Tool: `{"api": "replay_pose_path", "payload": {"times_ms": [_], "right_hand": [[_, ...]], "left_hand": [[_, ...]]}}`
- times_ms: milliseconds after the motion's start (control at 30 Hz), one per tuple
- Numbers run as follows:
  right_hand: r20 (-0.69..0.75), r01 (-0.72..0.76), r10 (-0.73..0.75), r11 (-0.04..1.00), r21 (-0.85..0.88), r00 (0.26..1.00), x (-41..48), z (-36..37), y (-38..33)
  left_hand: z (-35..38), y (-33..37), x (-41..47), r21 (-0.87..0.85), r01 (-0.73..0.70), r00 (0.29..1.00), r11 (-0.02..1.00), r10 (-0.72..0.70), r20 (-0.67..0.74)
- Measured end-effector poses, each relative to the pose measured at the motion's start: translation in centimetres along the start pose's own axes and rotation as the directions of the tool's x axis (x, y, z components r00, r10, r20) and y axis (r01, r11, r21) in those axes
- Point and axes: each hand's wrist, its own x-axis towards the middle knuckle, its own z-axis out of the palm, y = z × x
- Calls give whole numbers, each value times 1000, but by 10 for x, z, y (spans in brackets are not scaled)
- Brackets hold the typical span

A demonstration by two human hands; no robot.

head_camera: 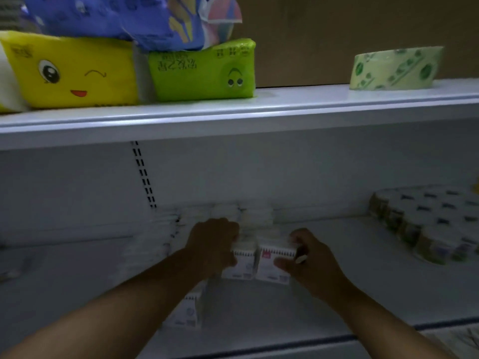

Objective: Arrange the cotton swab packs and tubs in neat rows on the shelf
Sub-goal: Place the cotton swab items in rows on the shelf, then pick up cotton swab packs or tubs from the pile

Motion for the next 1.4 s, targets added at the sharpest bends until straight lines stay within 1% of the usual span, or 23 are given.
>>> {"api": "replay_pose_path", "payload": {"times_ms": [67,133,167,200,233,267,333,467,567,600,633,733,900,1000,1100,1200,1267,1333,1367,1400], "right_hand": [[80,81,-74,992,-95,994,4,4,6],[117,206,-187,963,-174,975,6,5,9],[117,309,-288,919,-244,950,8,6,10],[119,412,-396,844,-342,910,10,7,11],[130,483,-478,762,-432,869,13,9,14],[143,524,-528,697,-489,837,16,10,15],[161,549,-559,646,-530,813,20,13,12],[167,594,-631,560,-578,757,17,13,14],[289,663,-639,481,-573,713,14,13,17],[340,665,-607,456,-591,719,15,13,17],[372,648,-560,449,-616,741,17,14,17],[403,567,-408,468,-678,819,21,18,16],[360,470,-306,490,-734,882,18,23,13],[341,436,-276,487,-757,899,17,25,10],[327,425,-276,485,-764,904,12,23,7],[295,410,-290,539,-736,910,4,21,-6],[281,472,-393,572,-671,876,2,25,-31],[303,565,-494,559,-607,815,5,34,-67],[319,586,-509,541,-603,799,10,43,-85],[370,602,-487,516,-609,791,14,55,-107]], "left_hand": [[-2,1,0,124,68,997,990,-71,25],[-7,6,0,248,117,989,962,-135,58],[-8,8,-1,298,136,985,945,-162,65],[-10,10,-1,338,151,980,929,-184,69],[-11,12,-2,372,159,977,915,-199,73],[-12,14,-3,394,162,975,905,-208,78],[-11,17,-5,400,143,976,905,-195,93],[-11,19,-6,353,61,991,934,-99,89],[-9,18,-5,308,33,989,951,-76,128],[-9,17,-4,307,22,989,951,-65,131],[-9,17,-4,319,13,990,948,-57,127],[-8,18,-4,336,23,992,942,-64,112],[-8,23,-7,358,56,986,932,-108,127],[-13,25,-13,294,88,988,952,-121,96],[-20,18,-27,184,120,993,975,-121,-11],[-26,-2,-47,71,153,986,986,-147,-74],[-34,-23,-63,30,177,981,984,-173,-88],[-44,-52,-84,-5,202,974,979,-201,-105],[-48,-70,-96,-6,219,970,976,-218,-111],[-51,-91,-109,11,244,965,970,-241,-107]]}}
